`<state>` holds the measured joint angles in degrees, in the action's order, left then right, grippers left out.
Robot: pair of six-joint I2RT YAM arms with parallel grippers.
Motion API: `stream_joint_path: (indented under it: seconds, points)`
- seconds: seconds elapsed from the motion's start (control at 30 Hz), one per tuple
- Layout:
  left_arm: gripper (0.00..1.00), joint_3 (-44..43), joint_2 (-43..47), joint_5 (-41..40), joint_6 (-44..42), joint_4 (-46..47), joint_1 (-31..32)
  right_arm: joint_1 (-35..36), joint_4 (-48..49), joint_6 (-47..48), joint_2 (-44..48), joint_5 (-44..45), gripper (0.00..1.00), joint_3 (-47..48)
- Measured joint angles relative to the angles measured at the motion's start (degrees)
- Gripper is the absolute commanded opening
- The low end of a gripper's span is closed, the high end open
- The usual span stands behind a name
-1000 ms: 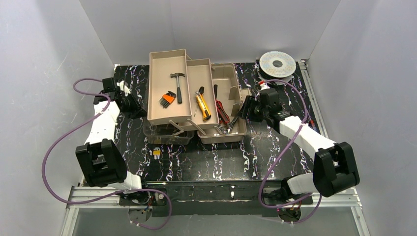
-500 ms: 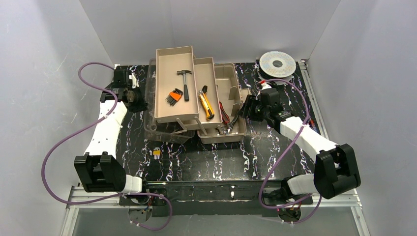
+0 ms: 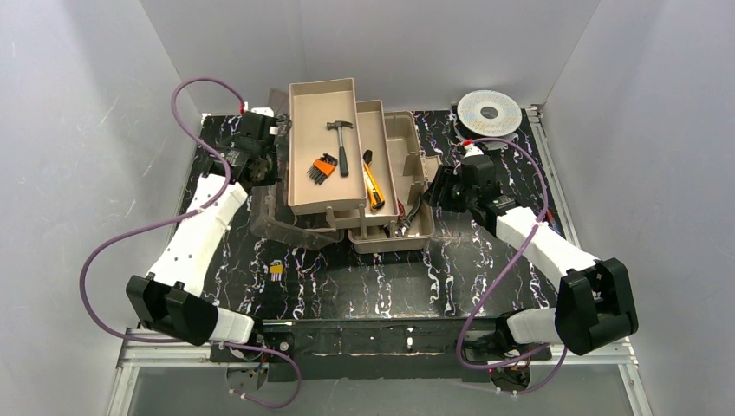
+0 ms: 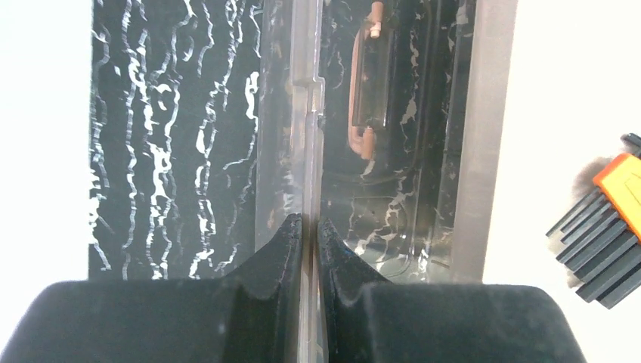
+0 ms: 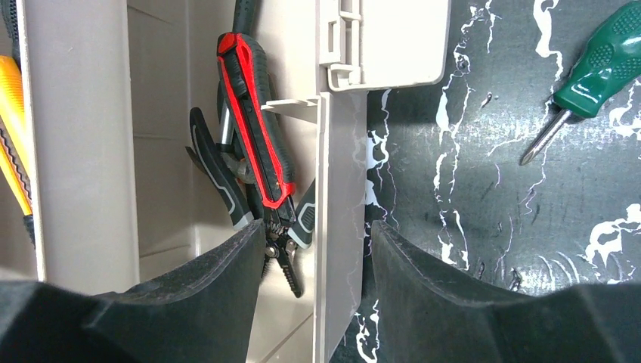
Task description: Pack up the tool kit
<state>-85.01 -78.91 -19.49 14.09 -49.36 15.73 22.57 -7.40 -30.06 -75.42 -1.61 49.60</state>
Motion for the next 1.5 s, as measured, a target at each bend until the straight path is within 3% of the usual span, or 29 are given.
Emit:
stream_joint_path:
  seconds: [0.3, 0.67, 0.77, 0.83, 0.97, 1.0, 1.03, 1.07, 1.1, 1.13, 1.3, 1.5]
  points:
    - [0.00, -7.61, -6.21, -22.36, -3.96, -4.24, 14.23, -0.07, 0.00, -0.04, 0.07, -0.02, 0.61, 0.00]
    - [0.00, -26.73, -26.16, -53.35, -16.98, -7.04, 33.03, -2.25, -2.38, -1.88, 2.36, 2.45, 0.64, 0.00]
    - [0.00, -28.81, -30.16, -58.75, -21.92, -5.25, 35.54, -4.20, -4.20, -3.50, 6.14, 4.81, 0.68, -0.35]
    - [0.00, -30.34, -32.50, -61.24, -24.96, -3.56, 37.09, -6.14, -4.92, -4.76, 10.84, 6.84, 0.80, -1.73]
    - [0.00, -33.97, -35.98, -63.28, -28.76, -0.98, 40.19, -10.36, -7.78, -7.41, 20.11, 11.74, 0.92, -4.02]
    - [0.03, -35.54, -37.07, -63.43, -29.33, -0.28, 41.05, -11.21, -8.68, -7.96, 21.86, 13.07, 0.93, -4.33]
    - [0.25, -37.27, -38.32, -63.47, -29.77, 0.15, 42.07, -11.76, -9.64, -8.44, 23.10, 14.29, 0.94, -4.46]
    - [0.57, -38.64, -39.50, -63.49, -30.01, 0.52, 43.01, -12.39, -10.91, -8.94, 24.50, 15.78, 0.94, -4.52]
    - [0.82, -41.22, -41.51, -63.39, -30.23, 0.94, 44.44, -12.92, -11.98, -9.25, 25.64, 17.09, 0.94, -4.52]
    - [0.96, -43.12, -43.12, -62.55, -30.25, 1.70, 45.53, -13.42, -12.83, -9.57, 26.53, 18.16, 0.94, -4.55]
    - [0.98, -50.86, -51.41, -57.99, -28.74, 3.82, 52.22, -16.11, -16.20, -10.40, 29.92, 20.63, 0.94, -5.73]
    - [0.98, -57.57, -53.11, -45.16, -20.44, -1.79, 56.06, -18.25, -18.78, -10.56, 32.09, 20.94, 0.94, -6.27]
